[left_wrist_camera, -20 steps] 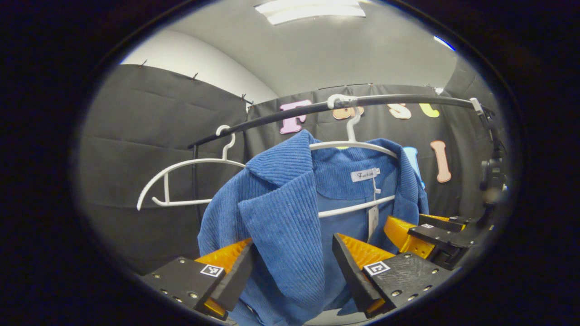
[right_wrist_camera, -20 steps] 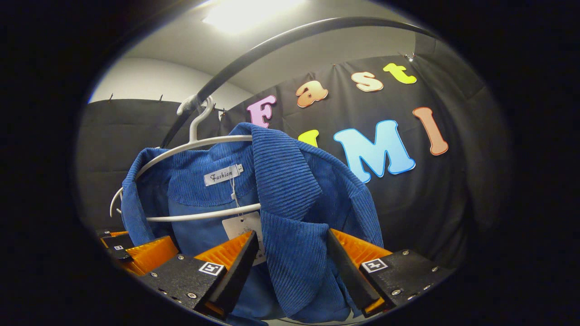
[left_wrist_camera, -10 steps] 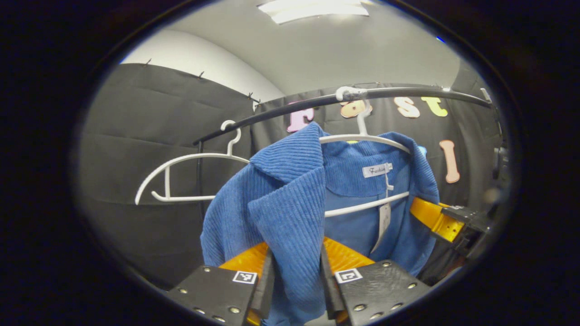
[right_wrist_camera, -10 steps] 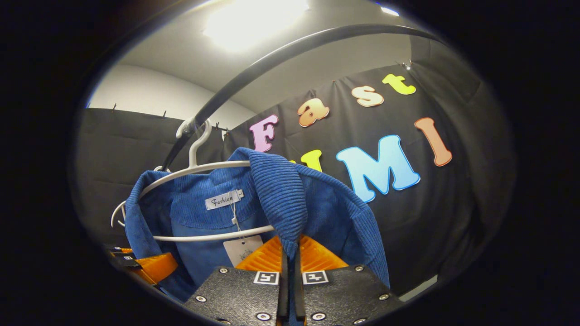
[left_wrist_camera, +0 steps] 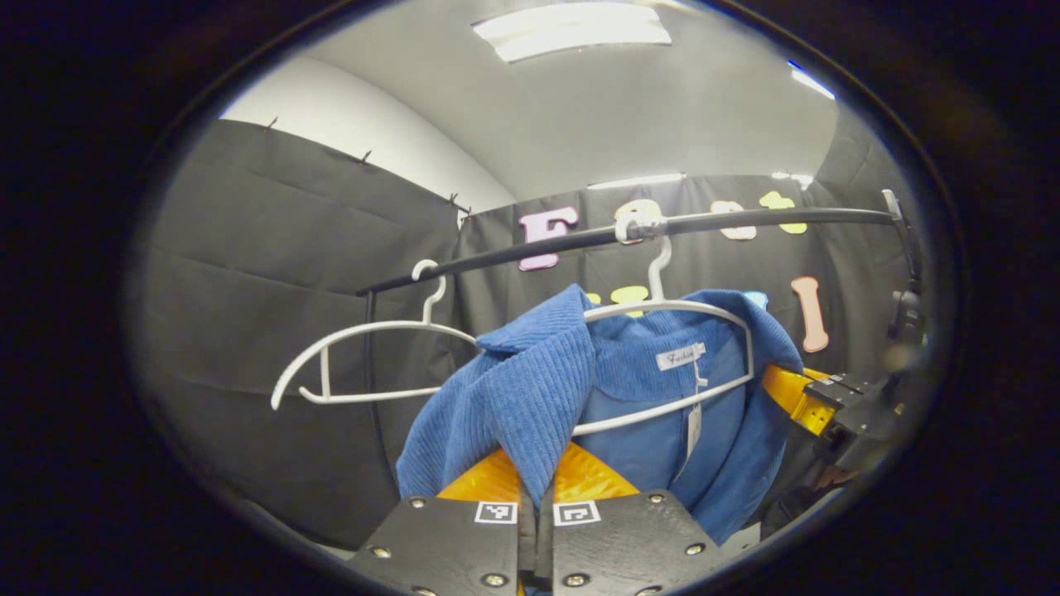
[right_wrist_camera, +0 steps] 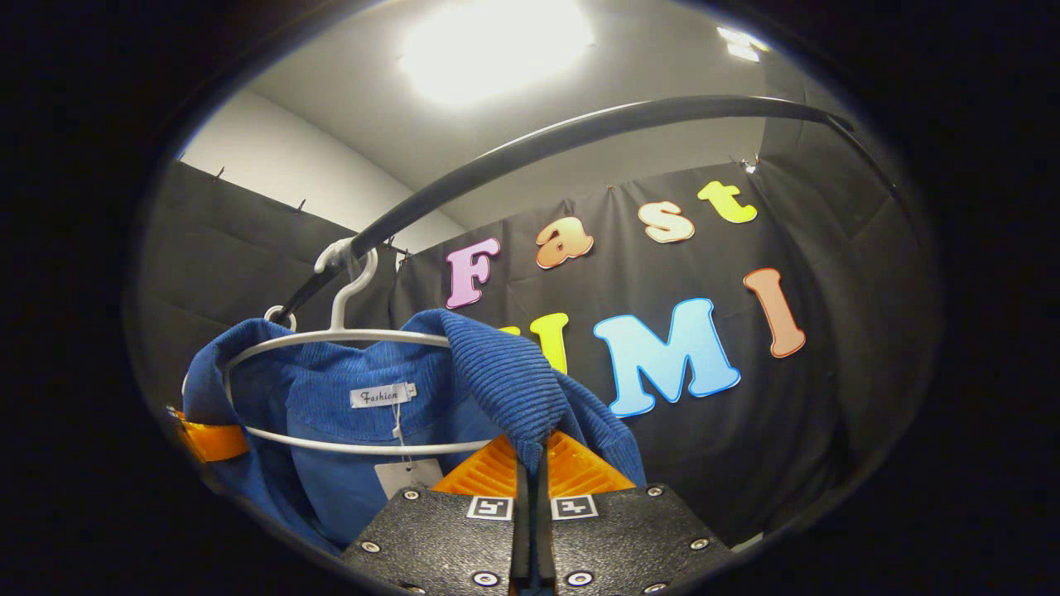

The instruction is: Grasp the clothes on the hanger with both hands and then place them into the laundry hamper below.

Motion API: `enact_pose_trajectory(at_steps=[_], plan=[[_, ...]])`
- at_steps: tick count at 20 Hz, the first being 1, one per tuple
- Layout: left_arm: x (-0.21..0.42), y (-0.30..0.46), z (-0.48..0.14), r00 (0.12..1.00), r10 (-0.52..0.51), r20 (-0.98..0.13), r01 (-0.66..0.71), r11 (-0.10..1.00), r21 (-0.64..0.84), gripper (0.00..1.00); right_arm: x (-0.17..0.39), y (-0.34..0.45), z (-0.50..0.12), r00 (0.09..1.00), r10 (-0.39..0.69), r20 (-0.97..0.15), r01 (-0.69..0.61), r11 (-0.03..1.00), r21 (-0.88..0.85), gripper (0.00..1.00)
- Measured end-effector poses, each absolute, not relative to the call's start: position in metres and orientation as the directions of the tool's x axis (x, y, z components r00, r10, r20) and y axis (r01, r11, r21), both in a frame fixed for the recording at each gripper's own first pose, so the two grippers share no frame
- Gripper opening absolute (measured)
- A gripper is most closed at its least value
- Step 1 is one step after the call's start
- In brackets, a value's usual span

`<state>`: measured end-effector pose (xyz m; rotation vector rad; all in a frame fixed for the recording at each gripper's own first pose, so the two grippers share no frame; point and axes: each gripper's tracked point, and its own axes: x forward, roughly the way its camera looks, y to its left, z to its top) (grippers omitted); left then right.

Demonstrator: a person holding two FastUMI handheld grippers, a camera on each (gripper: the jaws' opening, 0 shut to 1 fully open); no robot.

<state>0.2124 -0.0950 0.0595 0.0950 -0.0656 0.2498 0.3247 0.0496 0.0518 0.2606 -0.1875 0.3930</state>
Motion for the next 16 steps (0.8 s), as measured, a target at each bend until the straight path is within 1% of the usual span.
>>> enact_pose_trajectory(at_steps=[1, 2, 3, 6, 8, 11, 16], plan=[[0.21, -0.092, 0.067, 0.964, 0.251, 0.091, -0.259, 0.963, 0.082, 0.05, 0.329, 0.043, 0.057, 0.91, 0.337, 0.243, -0.389, 0.896, 0.214, 0.02], [0.208, -0.091, 0.07, 0.964, 0.247, 0.098, -0.254, 0.965, 0.066, 0.01, 0.333, 0.038, 0.061, 0.911, 0.326, 0.253, -0.381, 0.9, 0.212, 0.02], [0.207, -0.088, 0.073, 0.963, 0.252, 0.099, -0.257, 0.965, 0.051, 0.06, 0.335, 0.034, 0.065, 0.911, 0.317, 0.263, -0.375, 0.903, 0.21, 0.02], [0.199, -0.07, 0.083, 0.955, 0.275, 0.111, -0.281, 0.958, 0.048, 0.05, 0.341, 0.023, 0.08, 0.905, 0.297, 0.303, -0.362, 0.914, 0.183, 0.02], [0.199, -0.061, 0.093, 0.955, 0.273, 0.12, -0.28, 0.959, 0.049, 0.05, 0.349, 0.018, 0.088, 0.901, 0.284, 0.327, -0.351, 0.922, 0.165, 0.02], [0.202, -0.049, 0.109, 0.954, 0.268, 0.133, -0.277, 0.959, 0.055, 0.05, 0.365, 0.014, 0.09, 0.905, 0.277, 0.324, -0.339, 0.928, 0.153, 0.02], [0.205, -0.038, 0.131, 0.967, 0.221, 0.13, -0.231, 0.971, 0.062, 0.05, 0.379, 0.018, 0.082, 0.91, 0.287, 0.298, -0.335, 0.934, 0.124, 0.02]])
